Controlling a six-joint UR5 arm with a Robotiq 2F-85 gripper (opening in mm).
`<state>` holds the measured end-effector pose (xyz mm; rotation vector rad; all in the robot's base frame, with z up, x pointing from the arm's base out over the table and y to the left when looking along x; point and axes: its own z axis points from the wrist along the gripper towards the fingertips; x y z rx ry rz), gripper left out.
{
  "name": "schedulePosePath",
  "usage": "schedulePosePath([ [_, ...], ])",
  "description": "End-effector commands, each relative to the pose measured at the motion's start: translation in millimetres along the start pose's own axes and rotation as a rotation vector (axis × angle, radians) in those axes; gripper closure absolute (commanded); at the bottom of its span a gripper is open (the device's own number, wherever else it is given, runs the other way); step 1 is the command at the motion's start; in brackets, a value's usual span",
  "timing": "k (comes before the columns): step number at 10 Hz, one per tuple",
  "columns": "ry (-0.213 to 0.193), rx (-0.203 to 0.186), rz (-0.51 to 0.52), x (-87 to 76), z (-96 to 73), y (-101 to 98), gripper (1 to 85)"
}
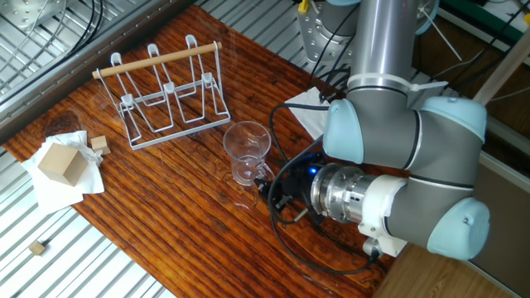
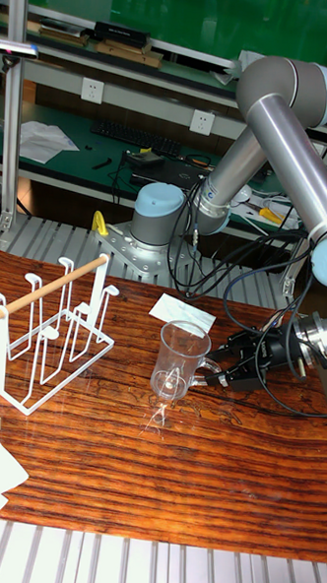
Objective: Put the cup on the cup rack
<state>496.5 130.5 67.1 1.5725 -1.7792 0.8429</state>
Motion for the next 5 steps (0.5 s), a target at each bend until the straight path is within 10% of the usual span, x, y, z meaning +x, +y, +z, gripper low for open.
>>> schedulePosePath([
  [1, -0.006, -0.012, 0.007, -4.1, 0.9, 2.9, 29.0],
  [5, 0.004, -0.018, 0.021, -4.9, 2.5, 5.2, 35.0],
])
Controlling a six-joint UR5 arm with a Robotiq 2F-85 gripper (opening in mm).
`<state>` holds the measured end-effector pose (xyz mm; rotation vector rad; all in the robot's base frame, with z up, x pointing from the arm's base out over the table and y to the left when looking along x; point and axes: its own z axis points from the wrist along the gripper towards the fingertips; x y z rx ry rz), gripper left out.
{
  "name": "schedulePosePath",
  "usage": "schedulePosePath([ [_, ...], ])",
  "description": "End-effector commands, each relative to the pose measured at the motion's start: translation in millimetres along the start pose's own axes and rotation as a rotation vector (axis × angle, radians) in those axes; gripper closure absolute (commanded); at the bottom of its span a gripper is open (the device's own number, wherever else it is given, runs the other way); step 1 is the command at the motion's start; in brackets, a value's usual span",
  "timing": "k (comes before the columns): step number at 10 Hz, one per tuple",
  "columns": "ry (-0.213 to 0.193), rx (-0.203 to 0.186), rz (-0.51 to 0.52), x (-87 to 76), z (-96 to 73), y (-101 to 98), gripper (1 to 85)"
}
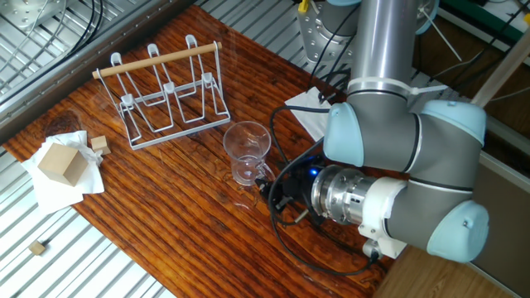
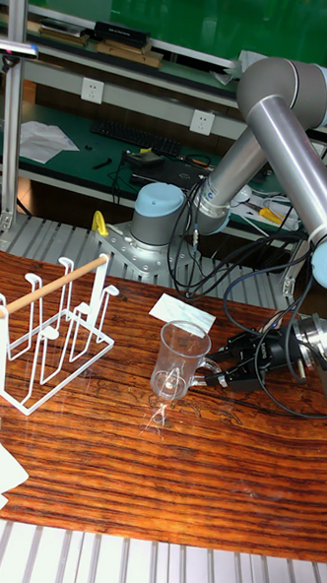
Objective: Put the cup on the cup rack
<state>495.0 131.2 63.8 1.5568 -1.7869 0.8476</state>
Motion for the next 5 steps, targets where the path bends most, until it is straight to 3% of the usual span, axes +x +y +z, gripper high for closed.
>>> schedulePosePath([
  [1, 0.005, -0.016, 0.016, -0.3, 0.8, 4.3, 38.0],
  [4, 0.037, -0.026, 0.039, 7.3, 0.6, 8.3, 61.0],
  [5, 0.045, -0.024, 0.050, 8.8, 0.8, 9.5, 78.0],
])
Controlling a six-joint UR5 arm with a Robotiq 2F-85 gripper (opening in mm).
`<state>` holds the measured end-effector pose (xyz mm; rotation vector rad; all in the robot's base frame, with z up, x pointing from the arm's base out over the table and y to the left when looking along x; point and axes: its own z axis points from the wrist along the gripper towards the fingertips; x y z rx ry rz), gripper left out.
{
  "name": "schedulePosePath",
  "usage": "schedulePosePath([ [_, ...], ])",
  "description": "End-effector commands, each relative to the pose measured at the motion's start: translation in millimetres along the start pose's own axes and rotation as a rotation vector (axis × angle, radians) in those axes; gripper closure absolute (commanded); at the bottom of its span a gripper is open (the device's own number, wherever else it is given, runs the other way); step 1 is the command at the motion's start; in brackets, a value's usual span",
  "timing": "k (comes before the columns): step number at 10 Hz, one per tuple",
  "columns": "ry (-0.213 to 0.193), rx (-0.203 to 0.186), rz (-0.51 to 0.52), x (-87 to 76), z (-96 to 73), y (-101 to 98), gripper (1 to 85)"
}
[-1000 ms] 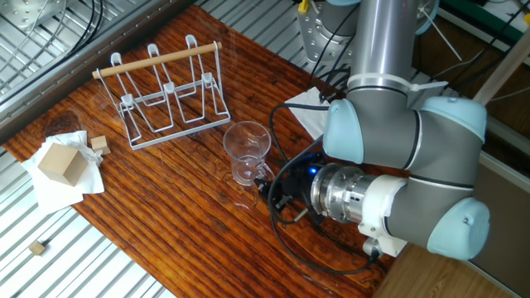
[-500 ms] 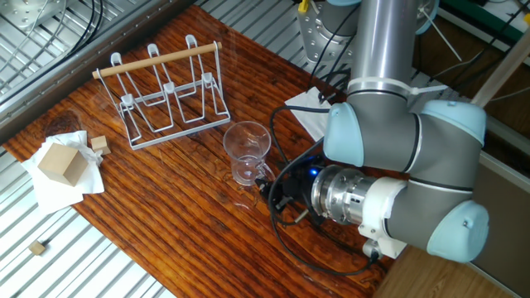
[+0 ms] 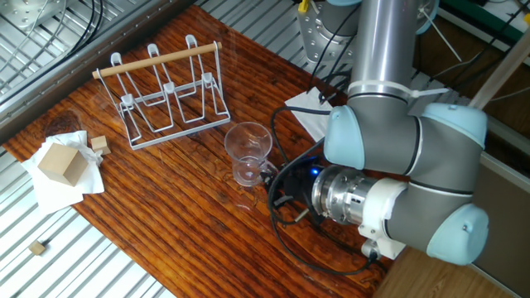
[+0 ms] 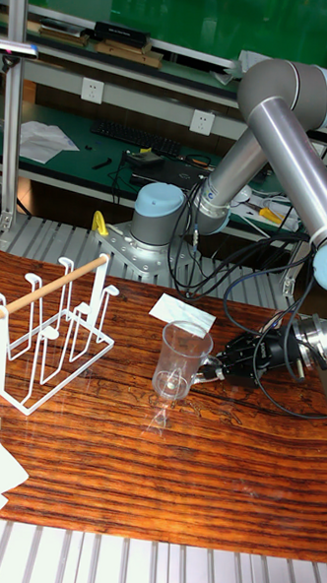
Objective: Put the cup on the cup rack
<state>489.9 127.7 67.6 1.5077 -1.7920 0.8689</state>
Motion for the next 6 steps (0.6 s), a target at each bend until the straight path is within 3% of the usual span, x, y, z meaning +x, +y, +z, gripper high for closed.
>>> schedulePosePath([
  [1, 0.014, -0.009, 0.027, 3.2, 1.5, 4.6, 84.7],
  [2, 0.013, -0.006, 0.028, 3.3, 1.8, 4.0, 84.7],
  [3, 0.001, 0.023, 0.026, 2.1, 2.1, -3.2, 84.7],
  [6, -0.049, 0.052, 0.028, 7.3, -0.5, -8.7, 84.7],
])
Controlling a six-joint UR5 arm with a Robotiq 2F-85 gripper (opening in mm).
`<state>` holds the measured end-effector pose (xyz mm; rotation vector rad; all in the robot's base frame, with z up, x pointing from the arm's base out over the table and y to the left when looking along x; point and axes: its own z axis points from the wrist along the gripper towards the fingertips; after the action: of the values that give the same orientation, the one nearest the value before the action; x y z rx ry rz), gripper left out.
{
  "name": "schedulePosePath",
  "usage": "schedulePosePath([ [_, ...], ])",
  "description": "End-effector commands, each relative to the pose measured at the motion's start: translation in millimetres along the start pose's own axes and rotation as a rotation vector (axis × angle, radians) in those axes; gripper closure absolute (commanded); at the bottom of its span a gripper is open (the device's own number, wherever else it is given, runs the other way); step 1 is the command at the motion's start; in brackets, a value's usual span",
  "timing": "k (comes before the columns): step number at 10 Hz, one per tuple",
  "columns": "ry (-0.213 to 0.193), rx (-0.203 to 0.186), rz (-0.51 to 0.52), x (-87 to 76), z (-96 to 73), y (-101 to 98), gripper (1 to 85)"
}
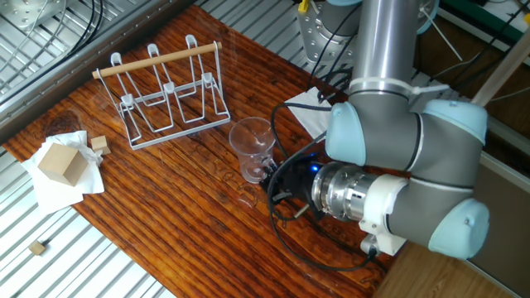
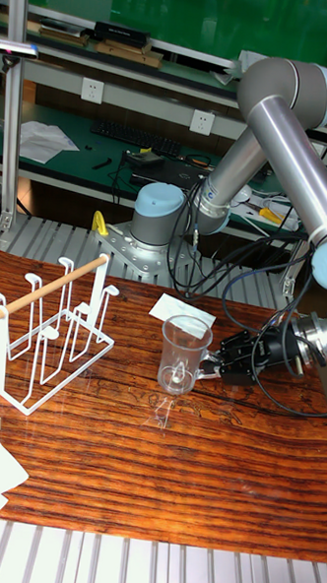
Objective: Put the cup on the cup rack
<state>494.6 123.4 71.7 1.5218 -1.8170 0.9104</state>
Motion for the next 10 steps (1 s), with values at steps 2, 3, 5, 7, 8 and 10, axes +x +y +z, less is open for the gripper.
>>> schedulePosePath([
  [2, -0.062, 0.044, 0.011, 3.7, -5.5, -10.7, 84.7],
  [3, -0.081, 0.061, 0.023, 2.1, -7.9, -14.8, 84.7],
  [5, -0.133, 0.085, 0.038, -1.0, -14.5, -21.0, 84.7],
  [7, -0.204, 0.108, 0.053, -7.2, -19.5, -31.9, 84.7],
  [8, -0.224, 0.120, 0.068, -6.9, -21.8, -36.6, 84.7],
  [10, -0.331, 0.133, 0.103, -18.8, -30.3, -46.8, 84.7],
])
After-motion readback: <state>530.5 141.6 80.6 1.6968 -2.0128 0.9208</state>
